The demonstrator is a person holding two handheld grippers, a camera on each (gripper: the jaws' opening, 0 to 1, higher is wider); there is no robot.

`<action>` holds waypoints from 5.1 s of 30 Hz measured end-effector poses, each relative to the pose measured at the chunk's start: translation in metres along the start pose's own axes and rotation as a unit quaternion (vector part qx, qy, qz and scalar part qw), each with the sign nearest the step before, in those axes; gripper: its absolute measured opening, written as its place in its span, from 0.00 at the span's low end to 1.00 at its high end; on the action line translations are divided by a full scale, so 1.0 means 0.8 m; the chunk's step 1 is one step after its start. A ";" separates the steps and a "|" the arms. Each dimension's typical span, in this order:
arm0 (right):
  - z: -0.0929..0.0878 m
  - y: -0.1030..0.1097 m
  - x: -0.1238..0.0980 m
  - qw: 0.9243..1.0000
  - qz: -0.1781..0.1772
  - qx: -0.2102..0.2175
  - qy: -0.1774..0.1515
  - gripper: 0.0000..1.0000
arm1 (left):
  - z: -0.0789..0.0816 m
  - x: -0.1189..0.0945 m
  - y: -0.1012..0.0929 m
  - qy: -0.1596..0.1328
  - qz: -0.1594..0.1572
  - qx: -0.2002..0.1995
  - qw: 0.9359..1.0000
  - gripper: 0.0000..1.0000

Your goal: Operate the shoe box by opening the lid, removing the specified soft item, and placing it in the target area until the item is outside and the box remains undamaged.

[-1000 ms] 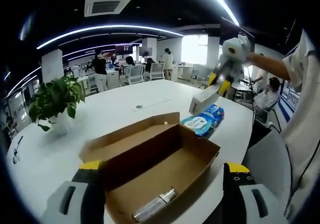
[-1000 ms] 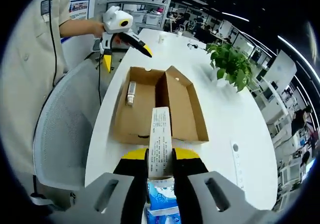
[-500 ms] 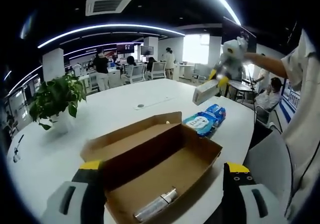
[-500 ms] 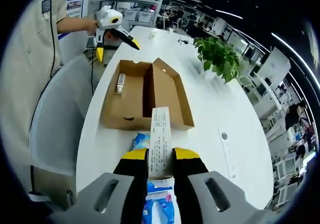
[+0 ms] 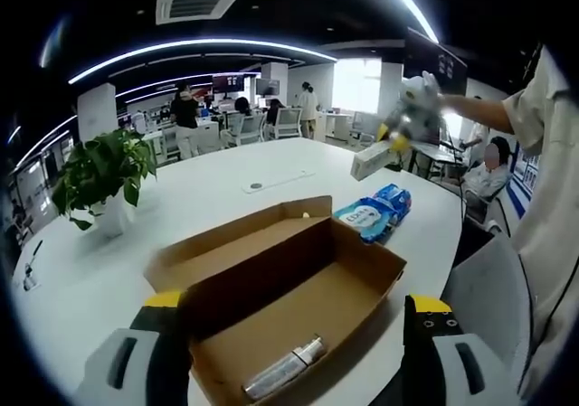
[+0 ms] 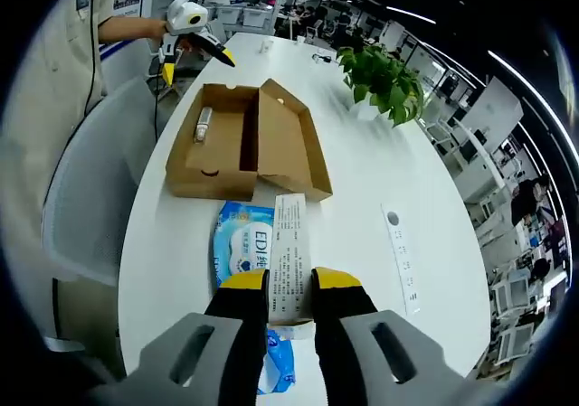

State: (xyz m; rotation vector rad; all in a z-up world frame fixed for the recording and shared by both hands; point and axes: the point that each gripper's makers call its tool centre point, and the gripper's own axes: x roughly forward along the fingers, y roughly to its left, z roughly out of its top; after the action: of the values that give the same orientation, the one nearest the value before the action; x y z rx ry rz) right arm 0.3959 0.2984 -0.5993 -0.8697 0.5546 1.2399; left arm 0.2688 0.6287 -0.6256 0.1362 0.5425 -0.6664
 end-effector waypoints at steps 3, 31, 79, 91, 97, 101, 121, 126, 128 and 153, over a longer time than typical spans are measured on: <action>-0.013 -0.007 0.003 1.000 -0.001 0.003 0.006 0.16 | -0.003 0.002 0.001 0.005 0.000 -0.001 1.000 0.99; -0.131 -0.025 0.061 0.995 0.051 0.020 0.079 0.16 | -0.025 0.032 0.020 0.060 -0.015 0.001 0.998 0.93; -0.240 -0.051 0.074 0.981 0.053 0.001 0.188 0.19 | -0.107 0.066 0.043 0.252 -0.143 0.092 0.953 0.54; -0.221 -0.064 0.067 0.985 0.005 0.021 0.173 0.32 | -0.129 0.073 0.036 0.313 -0.196 0.159 0.916 0.45; -0.212 -0.070 0.054 0.985 -0.025 0.048 0.163 0.38 | -0.136 0.075 0.029 0.340 -0.233 0.193 0.891 0.44; -0.206 -0.074 0.043 0.985 -0.046 0.073 0.153 0.40 | -0.146 0.074 0.028 0.364 -0.263 0.223 0.865 0.41; -0.178 -0.054 -0.015 0.967 -0.136 0.198 0.085 0.46 | -0.183 0.078 0.021 0.406 -0.304 0.288 0.812 0.28; -0.169 -0.037 -0.019 0.965 -0.143 0.207 0.076 0.46 | -0.186 0.078 0.020 0.403 -0.305 0.296 0.810 0.24; -0.166 -0.029 -0.020 0.963 -0.145 0.215 0.070 0.46 | -0.187 0.078 0.019 0.403 -0.302 0.294 0.812 0.22; -0.103 0.037 -0.013 0.940 -0.168 0.297 -0.032 0.53 | -0.152 0.078 0.001 0.347 -0.256 0.237 0.871 0.19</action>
State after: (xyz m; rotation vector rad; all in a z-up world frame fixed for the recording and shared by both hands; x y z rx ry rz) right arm 0.3721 0.2281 -0.6465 -0.3860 0.6501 0.7205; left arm 0.2575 0.6304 -0.7619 0.7356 1.1212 -1.2803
